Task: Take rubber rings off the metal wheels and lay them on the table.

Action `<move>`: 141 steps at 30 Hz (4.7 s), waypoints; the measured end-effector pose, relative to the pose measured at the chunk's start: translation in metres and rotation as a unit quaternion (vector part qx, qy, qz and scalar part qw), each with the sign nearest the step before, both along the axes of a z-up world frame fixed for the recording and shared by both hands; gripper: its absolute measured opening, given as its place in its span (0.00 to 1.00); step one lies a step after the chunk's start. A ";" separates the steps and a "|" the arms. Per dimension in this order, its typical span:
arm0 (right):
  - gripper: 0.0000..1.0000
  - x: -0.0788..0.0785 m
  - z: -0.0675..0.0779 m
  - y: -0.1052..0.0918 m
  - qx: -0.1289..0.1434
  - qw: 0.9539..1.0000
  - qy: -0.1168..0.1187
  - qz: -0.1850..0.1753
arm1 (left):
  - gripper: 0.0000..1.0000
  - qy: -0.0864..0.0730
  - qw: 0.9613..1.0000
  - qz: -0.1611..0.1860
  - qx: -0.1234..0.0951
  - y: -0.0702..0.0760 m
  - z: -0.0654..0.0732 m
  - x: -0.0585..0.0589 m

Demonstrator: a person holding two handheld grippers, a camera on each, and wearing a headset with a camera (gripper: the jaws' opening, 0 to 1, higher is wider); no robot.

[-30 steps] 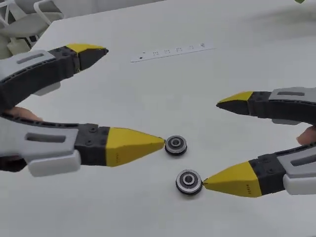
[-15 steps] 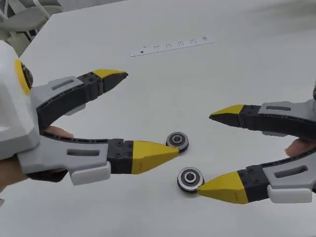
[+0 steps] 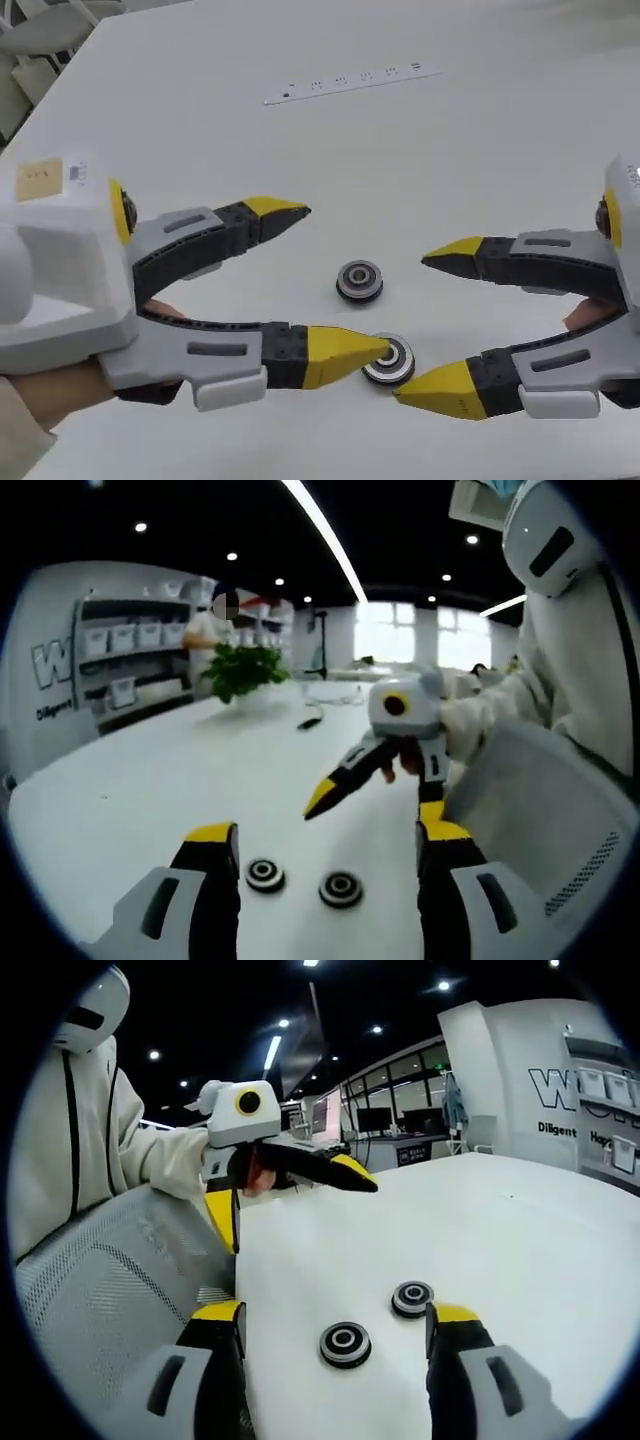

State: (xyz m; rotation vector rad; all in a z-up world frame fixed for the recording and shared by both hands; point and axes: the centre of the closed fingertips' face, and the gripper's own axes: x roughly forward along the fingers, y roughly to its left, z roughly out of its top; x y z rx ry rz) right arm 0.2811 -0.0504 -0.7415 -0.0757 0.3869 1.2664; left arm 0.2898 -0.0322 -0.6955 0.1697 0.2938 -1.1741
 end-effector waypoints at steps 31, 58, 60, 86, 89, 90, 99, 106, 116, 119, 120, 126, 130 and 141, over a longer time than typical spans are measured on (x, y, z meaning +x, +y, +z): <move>0.36 -0.003 -0.047 -0.005 -0.052 0.999 0.002 0.008 | 0.46 0.042 0.997 -0.025 0.063 -0.014 -0.070 -0.011; 0.22 -0.005 -0.058 -0.003 -0.063 0.998 0.007 0.016 | 0.21 0.058 0.994 -0.030 0.091 -0.020 -0.099 -0.010; 0.22 -0.005 -0.059 -0.003 -0.064 0.998 0.007 0.016 | 0.19 0.053 0.994 -0.029 0.091 -0.020 -0.099 -0.009; 0.15 -0.003 -0.067 -0.003 -0.088 0.996 0.014 0.013 | 0.14 0.033 0.996 -0.024 0.079 -0.017 -0.100 -0.007; 0.14 -0.003 -0.068 -0.003 -0.089 0.996 0.015 0.013 | 0.14 0.035 0.996 -0.023 0.078 -0.017 -0.100 -0.007; 0.14 -0.003 -0.068 -0.003 -0.090 0.996 0.015 0.014 | 0.14 0.035 0.996 -0.023 0.078 -0.017 -0.100 -0.007; 0.01 -0.001 -0.070 -0.008 -0.095 0.995 0.019 0.004 | 0.14 0.037 0.996 -0.020 0.077 -0.018 -0.100 -0.007; 0.00 0.001 -0.070 -0.009 -0.090 0.995 0.044 -0.013 | 0.14 0.037 0.997 -0.019 0.070 -0.019 -0.100 -0.008; 0.00 0.002 -0.069 -0.010 -0.078 0.995 0.060 -0.015 | 0.14 0.035 0.997 -0.020 0.059 -0.018 -0.100 -0.007; 0.00 0.001 -0.070 -0.010 -0.070 0.995 0.069 -0.024 | 0.14 0.035 0.998 -0.020 0.057 -0.018 -0.100 -0.007; 0.00 0.001 -0.069 -0.009 -0.065 0.994 0.080 -0.031 | 0.14 0.035 0.998 -0.020 0.057 -0.018 -0.100 -0.007; 0.00 0.003 -0.069 -0.012 -0.047 0.989 0.131 -0.058 | 0.14 0.034 0.998 -0.021 0.054 -0.018 -0.099 -0.007; 0.00 0.006 -0.067 -0.014 -0.036 0.985 0.153 -0.076 | 0.14 0.035 0.998 -0.020 0.052 -0.018 -0.100 -0.007; 0.00 0.008 -0.062 -0.015 0.054 0.959 0.256 -0.112 | 0.14 0.034 0.998 -0.021 0.052 -0.018 -0.100 -0.007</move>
